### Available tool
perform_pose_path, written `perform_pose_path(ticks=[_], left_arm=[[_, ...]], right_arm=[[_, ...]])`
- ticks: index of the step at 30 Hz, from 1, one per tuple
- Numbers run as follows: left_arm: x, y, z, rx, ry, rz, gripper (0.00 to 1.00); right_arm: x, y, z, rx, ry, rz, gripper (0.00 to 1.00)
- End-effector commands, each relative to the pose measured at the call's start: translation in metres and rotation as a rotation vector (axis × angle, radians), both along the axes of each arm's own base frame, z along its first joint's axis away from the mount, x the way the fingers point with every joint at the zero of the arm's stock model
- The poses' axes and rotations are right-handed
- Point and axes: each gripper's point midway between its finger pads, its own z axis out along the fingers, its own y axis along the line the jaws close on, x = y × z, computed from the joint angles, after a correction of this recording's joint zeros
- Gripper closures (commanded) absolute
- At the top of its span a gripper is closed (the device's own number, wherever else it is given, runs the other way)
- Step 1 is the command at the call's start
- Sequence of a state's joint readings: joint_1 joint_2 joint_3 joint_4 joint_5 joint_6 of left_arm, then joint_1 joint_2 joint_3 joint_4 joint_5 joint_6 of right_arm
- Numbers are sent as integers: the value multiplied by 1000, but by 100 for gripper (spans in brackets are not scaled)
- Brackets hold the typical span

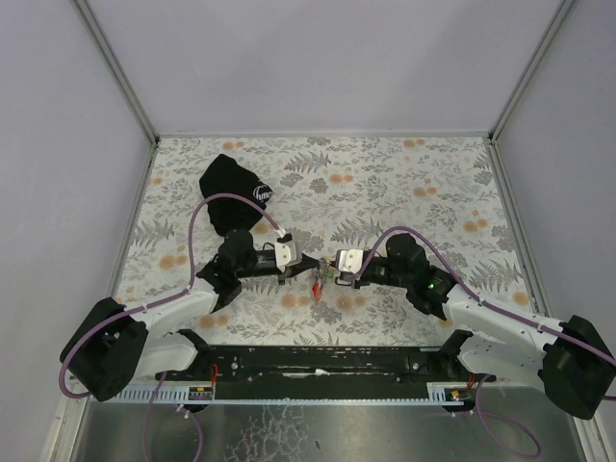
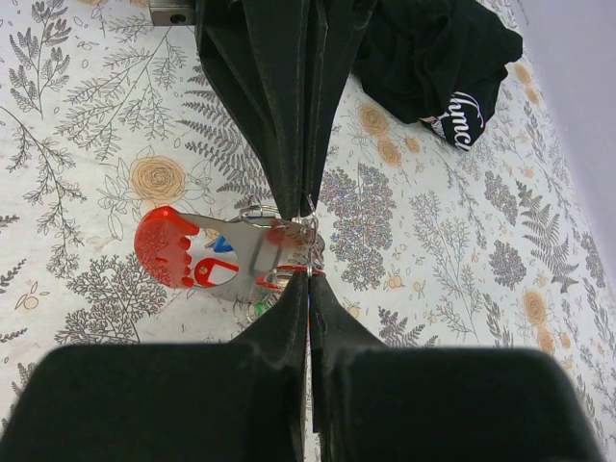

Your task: Put the keys on the keyring

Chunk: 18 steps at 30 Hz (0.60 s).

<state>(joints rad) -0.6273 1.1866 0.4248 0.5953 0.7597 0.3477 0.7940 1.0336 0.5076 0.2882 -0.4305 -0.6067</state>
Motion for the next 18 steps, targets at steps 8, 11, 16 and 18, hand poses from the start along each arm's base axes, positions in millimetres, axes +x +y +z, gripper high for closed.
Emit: perform_pose_path(ticks=[8, 11, 16, 18], left_arm=[[5, -5, 13, -20, -44, -14, 100], [5, -5, 13, -19, -43, -17, 100], [4, -6, 12, -18, -40, -21, 100], [4, -6, 13, -19, -40, -23, 100]], right_arm=[[4, 12, 33, 67, -71, 26, 100], [3, 12, 33, 66, -67, 30, 100], [4, 12, 34, 68, -72, 28, 100], [4, 13, 34, 69, -72, 27, 100]])
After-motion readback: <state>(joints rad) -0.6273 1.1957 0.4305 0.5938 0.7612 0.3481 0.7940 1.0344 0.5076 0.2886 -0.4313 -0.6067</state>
